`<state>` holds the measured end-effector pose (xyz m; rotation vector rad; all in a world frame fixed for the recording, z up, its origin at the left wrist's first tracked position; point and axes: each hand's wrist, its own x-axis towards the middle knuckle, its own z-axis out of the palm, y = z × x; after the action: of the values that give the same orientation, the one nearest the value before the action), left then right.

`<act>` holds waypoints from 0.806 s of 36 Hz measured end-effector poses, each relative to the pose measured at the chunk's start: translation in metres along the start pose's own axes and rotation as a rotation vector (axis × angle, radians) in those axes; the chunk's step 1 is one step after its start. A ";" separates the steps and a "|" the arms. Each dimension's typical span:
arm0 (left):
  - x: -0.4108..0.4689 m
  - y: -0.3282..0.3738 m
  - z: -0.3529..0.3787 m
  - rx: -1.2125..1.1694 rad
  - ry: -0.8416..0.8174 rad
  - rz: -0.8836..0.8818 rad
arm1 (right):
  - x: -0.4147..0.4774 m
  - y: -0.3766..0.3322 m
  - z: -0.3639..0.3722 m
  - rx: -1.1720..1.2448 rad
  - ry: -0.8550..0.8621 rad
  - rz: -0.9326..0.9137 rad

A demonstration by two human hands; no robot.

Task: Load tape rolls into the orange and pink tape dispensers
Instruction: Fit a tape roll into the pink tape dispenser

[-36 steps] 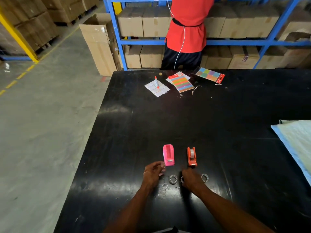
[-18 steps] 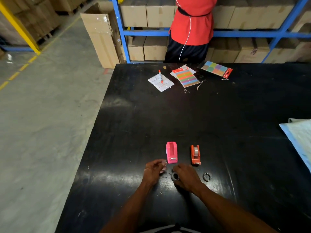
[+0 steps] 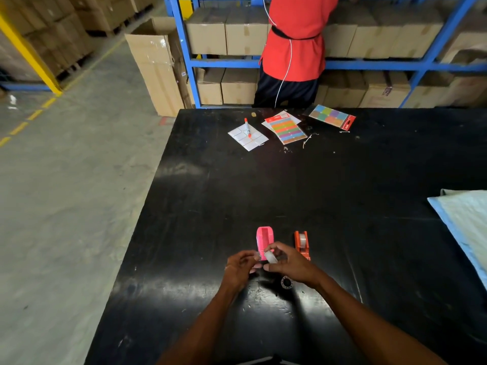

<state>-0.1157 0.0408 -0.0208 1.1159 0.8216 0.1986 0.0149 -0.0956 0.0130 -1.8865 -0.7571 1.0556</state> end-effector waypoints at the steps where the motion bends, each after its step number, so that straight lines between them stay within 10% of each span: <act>1: -0.001 0.002 0.000 -0.002 -0.006 0.004 | 0.000 -0.001 0.001 -0.032 0.013 -0.019; 29: -0.018 0.013 0.004 0.193 0.000 0.149 | -0.004 -0.030 0.004 -0.340 0.065 -0.049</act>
<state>-0.1217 0.0343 -0.0003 1.3608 0.7696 0.2470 0.0061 -0.0830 0.0394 -2.1632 -0.9885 0.8707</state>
